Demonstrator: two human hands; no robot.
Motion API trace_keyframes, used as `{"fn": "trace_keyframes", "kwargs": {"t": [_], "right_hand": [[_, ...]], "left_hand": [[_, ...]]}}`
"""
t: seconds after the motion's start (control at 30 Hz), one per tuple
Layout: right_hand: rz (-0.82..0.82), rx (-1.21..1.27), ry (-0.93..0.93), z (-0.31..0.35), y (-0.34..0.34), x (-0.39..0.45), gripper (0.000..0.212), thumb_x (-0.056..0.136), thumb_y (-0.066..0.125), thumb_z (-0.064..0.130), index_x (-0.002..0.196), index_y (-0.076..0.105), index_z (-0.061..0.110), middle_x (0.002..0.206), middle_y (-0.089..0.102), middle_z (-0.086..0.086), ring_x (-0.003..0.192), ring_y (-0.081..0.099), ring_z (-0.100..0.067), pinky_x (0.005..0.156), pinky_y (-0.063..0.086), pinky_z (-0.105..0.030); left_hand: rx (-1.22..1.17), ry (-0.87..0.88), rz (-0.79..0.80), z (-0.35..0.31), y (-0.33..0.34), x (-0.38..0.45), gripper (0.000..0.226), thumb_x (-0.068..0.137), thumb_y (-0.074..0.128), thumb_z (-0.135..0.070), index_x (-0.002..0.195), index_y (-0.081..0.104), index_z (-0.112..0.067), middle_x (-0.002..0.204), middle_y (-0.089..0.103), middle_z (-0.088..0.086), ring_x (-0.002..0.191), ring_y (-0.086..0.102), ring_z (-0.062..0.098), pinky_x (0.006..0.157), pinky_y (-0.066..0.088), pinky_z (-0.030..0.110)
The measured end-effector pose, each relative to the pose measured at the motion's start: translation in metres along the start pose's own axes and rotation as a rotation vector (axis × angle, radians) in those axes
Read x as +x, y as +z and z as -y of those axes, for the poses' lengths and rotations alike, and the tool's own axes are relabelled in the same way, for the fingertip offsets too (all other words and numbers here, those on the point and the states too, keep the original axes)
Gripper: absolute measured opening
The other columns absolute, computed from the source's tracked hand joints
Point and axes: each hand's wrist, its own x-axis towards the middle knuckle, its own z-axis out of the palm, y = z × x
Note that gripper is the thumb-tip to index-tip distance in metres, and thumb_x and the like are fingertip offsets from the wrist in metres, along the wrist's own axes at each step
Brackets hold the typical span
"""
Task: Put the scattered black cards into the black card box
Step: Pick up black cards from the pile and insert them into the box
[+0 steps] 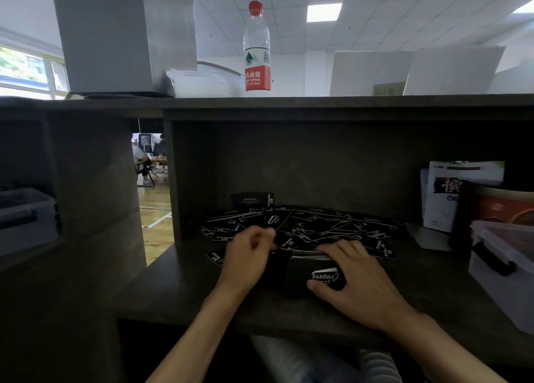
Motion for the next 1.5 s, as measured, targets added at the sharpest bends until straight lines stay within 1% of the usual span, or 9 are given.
{"fn": "trace_keyframes", "kwargs": {"t": [0.07, 0.2, 0.47, 0.63, 0.77, 1.03, 1.2, 1.33, 1.5], "right_hand": [[-0.001, -0.016, 0.008, 0.000, 0.000, -0.001, 0.071, 0.076, 0.039, 0.085, 0.133, 0.044, 0.043, 0.117, 0.040, 0.030, 0.114, 0.033, 0.004, 0.097, 0.041, -0.033], [0.004, -0.028, 0.020, 0.002, -0.002, -0.002, 0.072, 0.076, 0.039, 0.084, 0.134, 0.043, 0.043, 0.116, 0.041, 0.029, 0.113, 0.032, 0.003, 0.096, 0.041, -0.034], [0.000, -0.018, 0.033, 0.004, -0.003, -0.004, 0.074, 0.075, 0.039, 0.084, 0.135, 0.044, 0.041, 0.118, 0.041, 0.026, 0.114, 0.032, 0.002, 0.099, 0.040, -0.036], [-0.004, 0.045, 0.030, 0.001, -0.003, -0.005, 0.072, 0.074, 0.045, 0.083, 0.134, 0.045, 0.043, 0.155, 0.016, 0.025, 0.139, 0.022, -0.001, 0.114, 0.030, -0.042], [-0.016, 0.008, 0.018, 0.001, -0.003, -0.004, 0.069, 0.074, 0.046, 0.082, 0.130, 0.047, 0.043, 0.160, -0.012, 0.027, 0.147, 0.009, -0.003, 0.115, 0.021, -0.046], [-0.014, 0.039, 0.015, 0.004, -0.002, -0.003, 0.074, 0.074, 0.048, 0.077, 0.140, 0.034, 0.045, 0.125, 0.040, 0.024, 0.122, 0.031, -0.001, 0.103, 0.039, -0.037], [-0.012, 0.011, 0.029, 0.002, 0.000, -0.002, 0.073, 0.076, 0.043, 0.081, 0.138, 0.042, 0.043, 0.115, 0.037, 0.020, 0.112, 0.032, -0.001, 0.100, 0.042, -0.037], [0.016, -0.040, 0.034, 0.002, -0.001, -0.001, 0.077, 0.077, 0.037, 0.083, 0.142, 0.037, 0.043, 0.122, 0.040, 0.021, 0.117, 0.031, -0.004, 0.100, 0.042, -0.038], [0.008, -0.023, 0.041, 0.002, 0.000, -0.002, 0.078, 0.077, 0.037, 0.083, 0.144, 0.037, 0.043, 0.123, 0.042, 0.022, 0.118, 0.031, -0.002, 0.101, 0.042, -0.038]], "left_hand": [[0.436, -0.056, -0.273, 0.009, -0.004, 0.005, 0.031, 0.094, 0.049, -0.056, 0.094, 0.063, -0.028, 0.095, 0.069, -0.008, 0.096, 0.064, 0.011, 0.087, 0.050, 0.030], [0.910, -0.246, -0.212, 0.016, 0.004, 0.007, 0.082, 0.074, 0.048, -0.083, 0.118, 0.060, -0.014, 0.126, 0.057, 0.011, 0.120, 0.049, 0.031, 0.099, 0.037, 0.045], [0.474, -0.286, -0.177, 0.017, -0.008, 0.009, 0.024, 0.086, 0.068, -0.039, 0.098, 0.063, -0.018, 0.105, 0.065, 0.003, 0.108, 0.061, 0.025, 0.097, 0.046, 0.042], [0.180, 0.118, -0.241, 0.000, -0.005, -0.005, 0.015, 0.091, 0.062, -0.008, 0.092, 0.062, -0.023, 0.087, 0.063, -0.010, 0.086, 0.062, 0.005, 0.076, 0.051, 0.022], [0.201, 0.383, -0.004, -0.009, 0.006, -0.007, 0.021, 0.090, 0.060, 0.000, 0.093, 0.072, -0.017, 0.093, 0.063, -0.008, 0.090, 0.058, -0.002, 0.080, 0.044, 0.009], [-0.257, 0.070, 0.343, -0.010, 0.005, -0.004, 0.024, 0.101, 0.049, -0.013, 0.112, 0.070, -0.017, 0.104, 0.074, -0.003, 0.100, 0.069, 0.008, 0.083, 0.053, 0.018], [0.271, -0.121, -0.222, 0.011, -0.017, 0.015, 0.018, 0.095, 0.057, -0.039, 0.097, 0.065, -0.024, 0.097, 0.069, -0.004, 0.101, 0.067, 0.019, 0.090, 0.052, 0.038], [0.841, -0.374, -0.080, 0.024, -0.022, 0.026, 0.090, 0.068, 0.055, -0.084, 0.127, 0.057, -0.016, 0.136, 0.050, 0.017, 0.128, 0.045, 0.037, 0.104, 0.035, 0.050], [0.737, -0.400, -0.055, 0.027, -0.023, 0.038, 0.073, 0.074, 0.066, -0.069, 0.125, 0.058, -0.017, 0.136, 0.051, 0.016, 0.128, 0.045, 0.036, 0.106, 0.035, 0.048]]}}
